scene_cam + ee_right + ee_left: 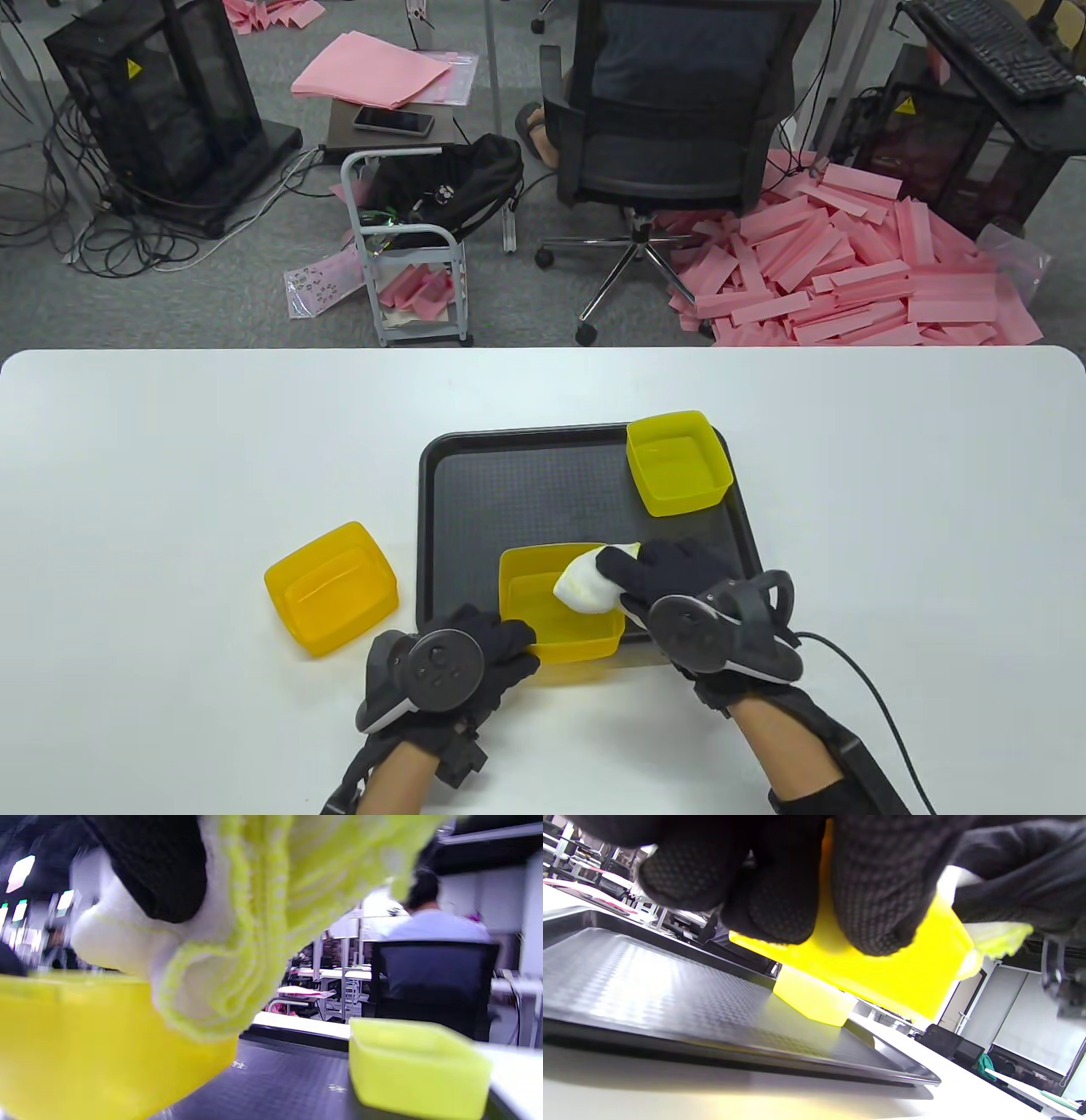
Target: Wipe plastic food containers with dish cloth
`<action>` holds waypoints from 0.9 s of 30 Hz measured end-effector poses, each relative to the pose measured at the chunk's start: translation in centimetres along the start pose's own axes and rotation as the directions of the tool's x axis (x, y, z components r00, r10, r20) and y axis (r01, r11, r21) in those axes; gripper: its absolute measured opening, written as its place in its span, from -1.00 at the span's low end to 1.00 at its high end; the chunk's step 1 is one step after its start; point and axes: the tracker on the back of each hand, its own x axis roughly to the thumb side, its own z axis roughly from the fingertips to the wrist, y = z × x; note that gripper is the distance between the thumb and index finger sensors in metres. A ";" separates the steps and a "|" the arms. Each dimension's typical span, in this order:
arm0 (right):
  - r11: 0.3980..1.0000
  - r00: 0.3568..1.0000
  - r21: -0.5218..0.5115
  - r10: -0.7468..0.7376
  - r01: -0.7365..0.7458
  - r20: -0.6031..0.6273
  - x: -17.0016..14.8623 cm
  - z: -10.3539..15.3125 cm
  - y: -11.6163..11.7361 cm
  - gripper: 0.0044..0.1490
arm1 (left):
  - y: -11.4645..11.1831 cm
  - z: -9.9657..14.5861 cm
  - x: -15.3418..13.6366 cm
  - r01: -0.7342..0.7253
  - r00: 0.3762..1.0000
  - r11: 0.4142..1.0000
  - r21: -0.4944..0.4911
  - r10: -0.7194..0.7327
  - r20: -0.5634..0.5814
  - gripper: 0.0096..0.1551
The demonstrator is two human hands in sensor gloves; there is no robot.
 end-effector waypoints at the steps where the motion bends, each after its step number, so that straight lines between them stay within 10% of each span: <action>1: 0.996 0.996 0.022 0.082 -0.083 0.044 1.1 -0.5 -0.7 -0.42 | 0.1 0.1 0.2 -0.002 1.000 1.000 0.018 0.002 0.011 -0.58; 8: 0.862 0.851 0.147 0.428 -0.485 0.304 6.8 -2.6 -1.4 -0.42 | 0.4 0.6 1.3 -0.014 0.996 0.998 0.063 0.008 0.085 -0.58; 13: 0.896 0.920 0.278 0.266 -0.346 0.288 8.2 -3.5 -1.3 -0.37 | 0.8 1.2 1.9 -0.057 0.988 0.994 0.094 0.043 0.146 -0.58; 27: 0.902 0.931 0.235 0.340 -0.362 0.131 8.9 -7.0 -0.8 -0.29 | 0.7 1.3 3.0 -0.059 0.979 0.995 0.076 0.042 0.202 -0.58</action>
